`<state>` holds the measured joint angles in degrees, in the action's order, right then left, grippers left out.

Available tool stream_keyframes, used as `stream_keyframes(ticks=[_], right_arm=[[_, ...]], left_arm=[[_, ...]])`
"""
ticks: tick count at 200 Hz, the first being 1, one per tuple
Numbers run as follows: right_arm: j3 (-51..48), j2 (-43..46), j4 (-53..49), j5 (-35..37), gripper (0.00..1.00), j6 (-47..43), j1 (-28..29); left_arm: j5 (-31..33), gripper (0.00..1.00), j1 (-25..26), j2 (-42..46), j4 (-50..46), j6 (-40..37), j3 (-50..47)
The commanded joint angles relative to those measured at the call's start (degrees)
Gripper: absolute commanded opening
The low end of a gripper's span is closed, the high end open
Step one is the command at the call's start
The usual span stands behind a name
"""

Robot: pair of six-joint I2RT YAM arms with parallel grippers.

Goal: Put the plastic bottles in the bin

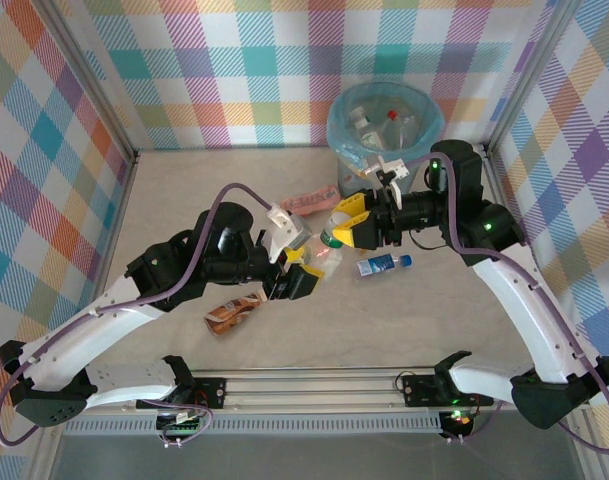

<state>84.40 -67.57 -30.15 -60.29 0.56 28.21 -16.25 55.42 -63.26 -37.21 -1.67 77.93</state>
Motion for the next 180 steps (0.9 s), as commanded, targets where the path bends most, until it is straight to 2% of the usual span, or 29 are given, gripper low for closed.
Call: stream_keyframes(ticks=[1, 22, 37, 61, 89, 103, 129, 154, 180], right_arm=[[2.14, -0.11, -2.00, 0.63, 0.33, -1.24, 0.18], [2.43, -0.18, -1.70, 1.82, 0.29, -0.57, 0.18], [2.77, -0.26, -1.40, 3.35, 0.27, 0.49, 0.18], [4.63, -1.21, -2.86, 7.92, 0.25, 1.29, 0.18], [8.95, -3.49, -7.24, 16.19, 0.24, -0.05, 0.00], [11.06, -5.03, -8.37, 20.84, 0.26, -0.34, -0.40], [17.31, -10.13, -11.12, 26.33, 0.25, 0.37, -3.19], [25.27, -15.99, -12.61, 30.46, 0.23, 3.73, -7.46], [29.86, -19.94, -8.11, 34.03, 0.24, 10.20, -12.36]], left_arm=[[-0.29, 0.64, 0.48, 1.47, 2.30, 0.84, 1.38], [0.97, 0.72, 0.48, 2.16, 2.66, 1.10, 1.34], [2.64, 0.81, 0.48, 2.59, 2.44, 0.97, 1.09], [10.39, 0.91, 0.48, 3.97, 1.03, -0.56, -0.85], [18.45, 0.94, 0.40, 6.87, 0.80, -0.60, -3.59], [21.45, 0.95, 0.39, 8.57, 1.13, -0.36, -4.98], [27.17, 0.99, 0.30, 10.79, 1.02, 0.11, -6.28], [29.80, 1.00, 0.31, 12.51, -0.06, 0.28, -5.98], [31.67, 1.00, 0.30, 14.60, -1.32, 0.95, -5.69]])
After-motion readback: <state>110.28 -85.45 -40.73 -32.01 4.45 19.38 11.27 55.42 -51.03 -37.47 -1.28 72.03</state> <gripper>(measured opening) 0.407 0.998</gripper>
